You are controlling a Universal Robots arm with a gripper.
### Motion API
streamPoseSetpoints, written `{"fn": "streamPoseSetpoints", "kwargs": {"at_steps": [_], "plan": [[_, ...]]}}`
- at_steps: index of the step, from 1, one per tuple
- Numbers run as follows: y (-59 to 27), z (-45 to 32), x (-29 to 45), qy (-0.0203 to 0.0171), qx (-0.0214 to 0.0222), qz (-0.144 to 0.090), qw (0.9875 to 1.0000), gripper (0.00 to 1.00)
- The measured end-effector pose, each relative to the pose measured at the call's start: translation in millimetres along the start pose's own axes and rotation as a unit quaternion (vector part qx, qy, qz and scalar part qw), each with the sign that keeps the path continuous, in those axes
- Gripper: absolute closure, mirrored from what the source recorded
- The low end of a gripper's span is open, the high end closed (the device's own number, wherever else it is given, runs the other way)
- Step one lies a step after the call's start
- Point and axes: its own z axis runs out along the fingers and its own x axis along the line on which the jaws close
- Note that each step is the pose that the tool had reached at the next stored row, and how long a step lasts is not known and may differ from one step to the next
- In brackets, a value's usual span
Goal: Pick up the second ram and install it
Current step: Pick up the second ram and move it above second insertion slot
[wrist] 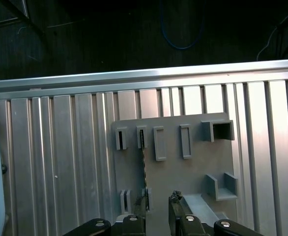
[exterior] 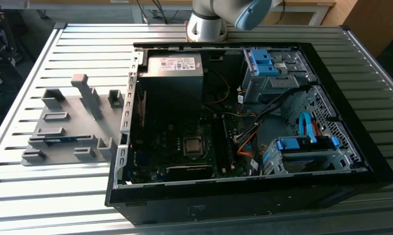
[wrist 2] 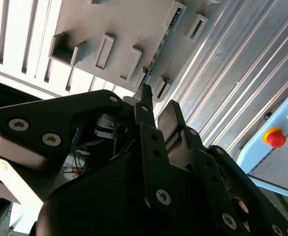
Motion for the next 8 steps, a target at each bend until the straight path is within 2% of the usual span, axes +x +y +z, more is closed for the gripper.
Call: {"fn": "streamPoseSetpoints", "kwargs": {"at_steps": [8], "plan": [[0.0,2.8,0.0,0.0,0.0,0.0,1.0,0.67]]}}
